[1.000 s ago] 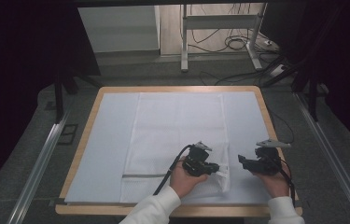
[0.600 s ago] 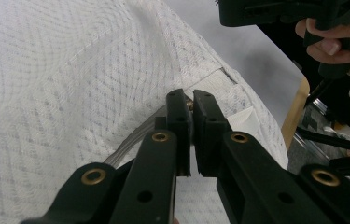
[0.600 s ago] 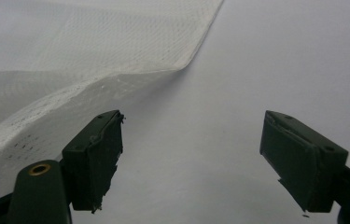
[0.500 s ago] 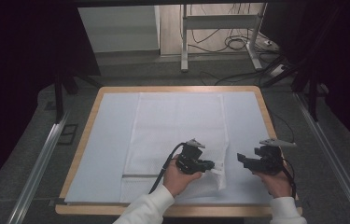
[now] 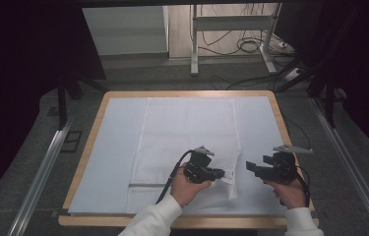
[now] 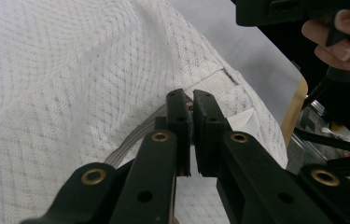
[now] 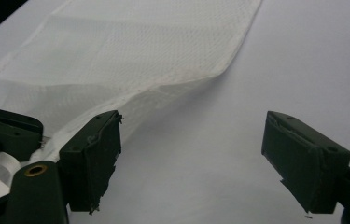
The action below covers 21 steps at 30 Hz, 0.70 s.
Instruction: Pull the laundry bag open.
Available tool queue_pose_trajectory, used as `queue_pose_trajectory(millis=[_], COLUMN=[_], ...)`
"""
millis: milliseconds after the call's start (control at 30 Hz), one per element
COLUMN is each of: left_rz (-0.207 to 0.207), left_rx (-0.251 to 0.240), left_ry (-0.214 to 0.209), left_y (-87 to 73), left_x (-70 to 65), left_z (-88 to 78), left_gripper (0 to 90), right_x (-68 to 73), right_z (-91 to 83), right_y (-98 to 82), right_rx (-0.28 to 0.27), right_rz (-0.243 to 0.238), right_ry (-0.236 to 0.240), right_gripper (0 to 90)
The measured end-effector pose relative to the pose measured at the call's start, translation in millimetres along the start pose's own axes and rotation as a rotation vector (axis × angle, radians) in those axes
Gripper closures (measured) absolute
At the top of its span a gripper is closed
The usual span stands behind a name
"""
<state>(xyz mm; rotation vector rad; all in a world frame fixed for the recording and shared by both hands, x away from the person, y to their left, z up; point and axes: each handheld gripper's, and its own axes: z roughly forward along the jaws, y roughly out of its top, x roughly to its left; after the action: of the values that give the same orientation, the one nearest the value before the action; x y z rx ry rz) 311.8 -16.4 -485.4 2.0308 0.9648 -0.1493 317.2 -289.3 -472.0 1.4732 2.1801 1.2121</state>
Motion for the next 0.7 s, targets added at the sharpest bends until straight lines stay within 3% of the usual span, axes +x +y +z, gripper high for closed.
queue_pose_trajectory(millis=[233,433,700], left_rz=[0.0,0.0,0.005], left_rx=[0.002,0.004,0.012], left_ry=[-0.004,-0.006,-0.009], left_y=[-2.4,-3.0,-3.9], left_x=[-2.4,-3.5,-5.3], left_z=[4.2,5.7,8.2], left_gripper=[86.7,86.7,86.7], right_x=[4.0,8.1,15.5], right_z=[4.5,7.4,22.4], right_y=[3.3,4.8,6.3], right_rx=[0.014,0.015,0.046], right_rz=[0.087,0.124,0.157], right_ry=[0.084,0.13,0.144], right_gripper=[20.8,20.9,21.5])
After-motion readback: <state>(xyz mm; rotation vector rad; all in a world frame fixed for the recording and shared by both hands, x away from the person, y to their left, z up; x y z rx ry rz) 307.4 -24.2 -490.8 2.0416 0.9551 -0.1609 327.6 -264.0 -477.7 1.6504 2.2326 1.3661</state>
